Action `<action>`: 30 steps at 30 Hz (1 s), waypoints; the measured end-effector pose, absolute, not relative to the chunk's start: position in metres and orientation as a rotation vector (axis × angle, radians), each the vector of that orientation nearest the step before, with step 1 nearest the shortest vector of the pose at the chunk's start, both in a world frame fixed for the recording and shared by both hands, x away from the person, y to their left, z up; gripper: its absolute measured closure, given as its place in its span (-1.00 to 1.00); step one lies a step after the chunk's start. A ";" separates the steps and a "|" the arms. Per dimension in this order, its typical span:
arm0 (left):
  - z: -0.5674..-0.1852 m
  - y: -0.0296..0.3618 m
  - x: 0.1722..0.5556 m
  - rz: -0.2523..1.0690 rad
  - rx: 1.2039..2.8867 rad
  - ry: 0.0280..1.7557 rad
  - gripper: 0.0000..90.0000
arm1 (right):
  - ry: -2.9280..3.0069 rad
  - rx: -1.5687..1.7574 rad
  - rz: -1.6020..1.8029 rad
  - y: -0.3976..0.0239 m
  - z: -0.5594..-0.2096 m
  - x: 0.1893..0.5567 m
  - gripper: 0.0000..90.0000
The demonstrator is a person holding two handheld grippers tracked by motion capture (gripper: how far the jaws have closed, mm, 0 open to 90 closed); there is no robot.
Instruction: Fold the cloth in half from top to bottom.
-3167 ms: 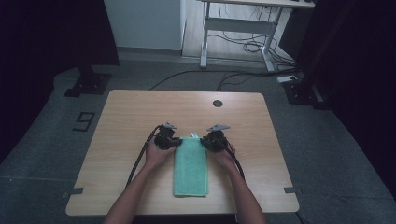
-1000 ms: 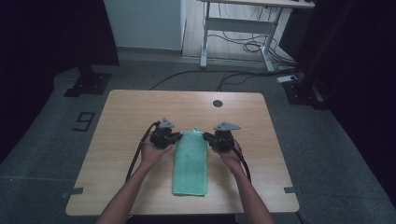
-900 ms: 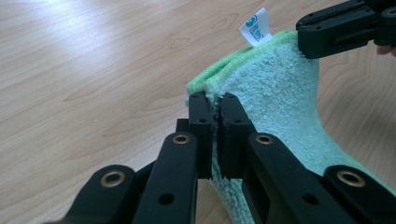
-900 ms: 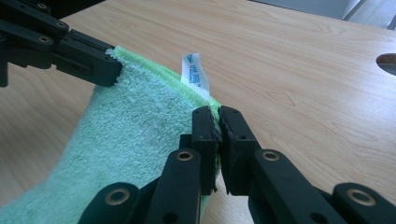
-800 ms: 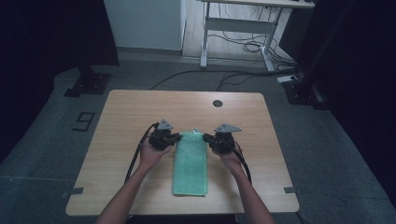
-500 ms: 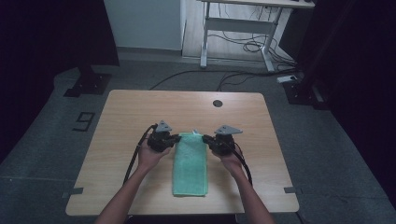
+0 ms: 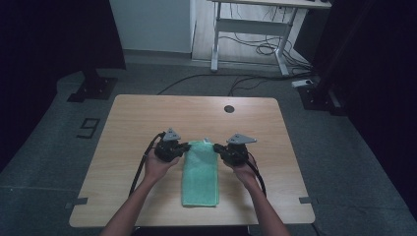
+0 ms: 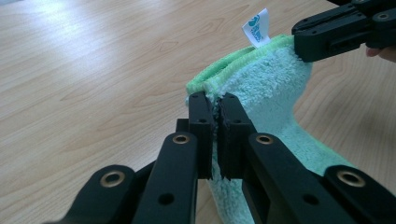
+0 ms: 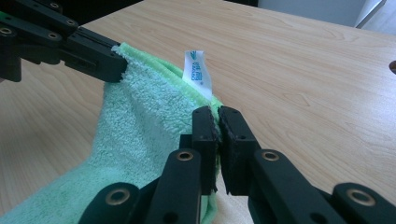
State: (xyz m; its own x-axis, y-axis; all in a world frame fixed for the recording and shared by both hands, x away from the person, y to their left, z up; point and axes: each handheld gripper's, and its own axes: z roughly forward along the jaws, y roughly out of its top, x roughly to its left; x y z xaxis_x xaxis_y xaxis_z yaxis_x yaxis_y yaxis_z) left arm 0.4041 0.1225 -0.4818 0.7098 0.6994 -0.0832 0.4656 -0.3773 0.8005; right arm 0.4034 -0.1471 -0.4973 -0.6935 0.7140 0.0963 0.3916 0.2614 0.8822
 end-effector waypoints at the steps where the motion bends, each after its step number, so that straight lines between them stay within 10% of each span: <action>1: -0.482 0.122 0.404 0.339 2.043 0.888 0.90 | 2.213 1.014 1.407 -0.147 -0.497 0.402 0.87; 30: -0.487 0.129 0.382 0.344 2.049 0.864 0.90 | 2.235 0.949 1.456 -0.147 -0.497 0.380 0.88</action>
State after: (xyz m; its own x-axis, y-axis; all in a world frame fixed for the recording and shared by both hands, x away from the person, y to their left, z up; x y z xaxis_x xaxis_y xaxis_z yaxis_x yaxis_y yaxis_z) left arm 0.3824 0.1286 -0.4866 0.7217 0.6884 -0.0720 0.4507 -0.3884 0.8038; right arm 0.3798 -0.1471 -0.4972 -0.7328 0.6737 0.0958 0.3597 0.2639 0.8950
